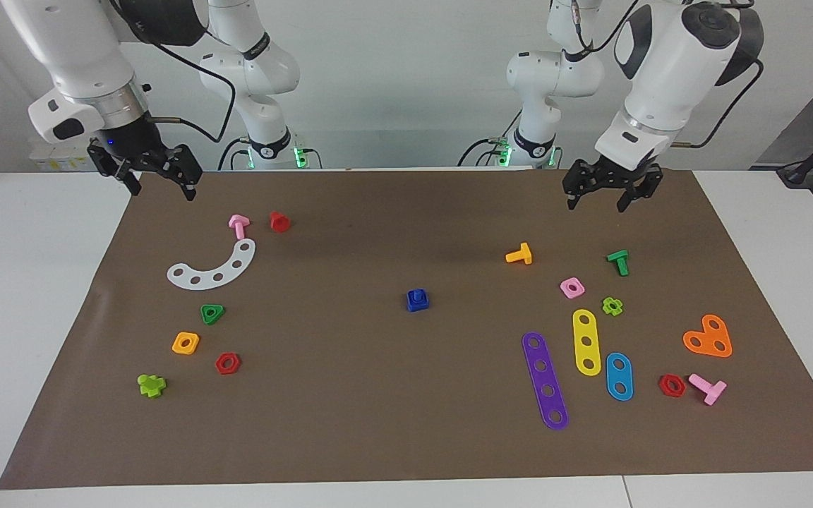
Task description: Unscrew and place screws in storage area
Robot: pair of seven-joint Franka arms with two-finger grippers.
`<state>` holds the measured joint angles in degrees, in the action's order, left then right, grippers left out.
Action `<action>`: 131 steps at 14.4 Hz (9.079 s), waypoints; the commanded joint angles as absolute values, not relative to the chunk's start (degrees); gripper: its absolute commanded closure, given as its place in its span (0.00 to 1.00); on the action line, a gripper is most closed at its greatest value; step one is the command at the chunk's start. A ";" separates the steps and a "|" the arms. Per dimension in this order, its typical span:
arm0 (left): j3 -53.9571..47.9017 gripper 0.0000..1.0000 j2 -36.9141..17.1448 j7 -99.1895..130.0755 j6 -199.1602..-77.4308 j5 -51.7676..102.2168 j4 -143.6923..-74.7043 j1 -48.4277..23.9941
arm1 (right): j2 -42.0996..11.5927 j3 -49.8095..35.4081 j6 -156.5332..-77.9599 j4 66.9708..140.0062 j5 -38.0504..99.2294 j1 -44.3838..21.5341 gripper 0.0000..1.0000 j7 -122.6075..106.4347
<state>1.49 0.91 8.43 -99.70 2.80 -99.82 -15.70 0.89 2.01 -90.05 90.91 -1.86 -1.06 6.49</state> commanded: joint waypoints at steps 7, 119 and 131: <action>2.29 0.01 -10.10 27.15 -115.39 3.95 -97.47 -29.79 | 1.14 1.67 -89.47 91.23 -1.67 -0.70 0.00 7.21; -0.09 0.00 8.52 4.66 -92.64 -0.62 -101.60 -3.34 | -30.41 1.67 -132.72 95.53 -4.48 -38.14 0.46 40.43; 0.44 0.00 1.76 3.34 -85.87 -1.06 -93.51 -2.72 | -30.23 1.67 -131.84 95.80 -4.48 -38.06 1.00 40.43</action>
<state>0.45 4.27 3.30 -88.64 0.35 -97.34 -2.67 -30.55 1.41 -132.35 95.44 -3.65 -37.92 40.08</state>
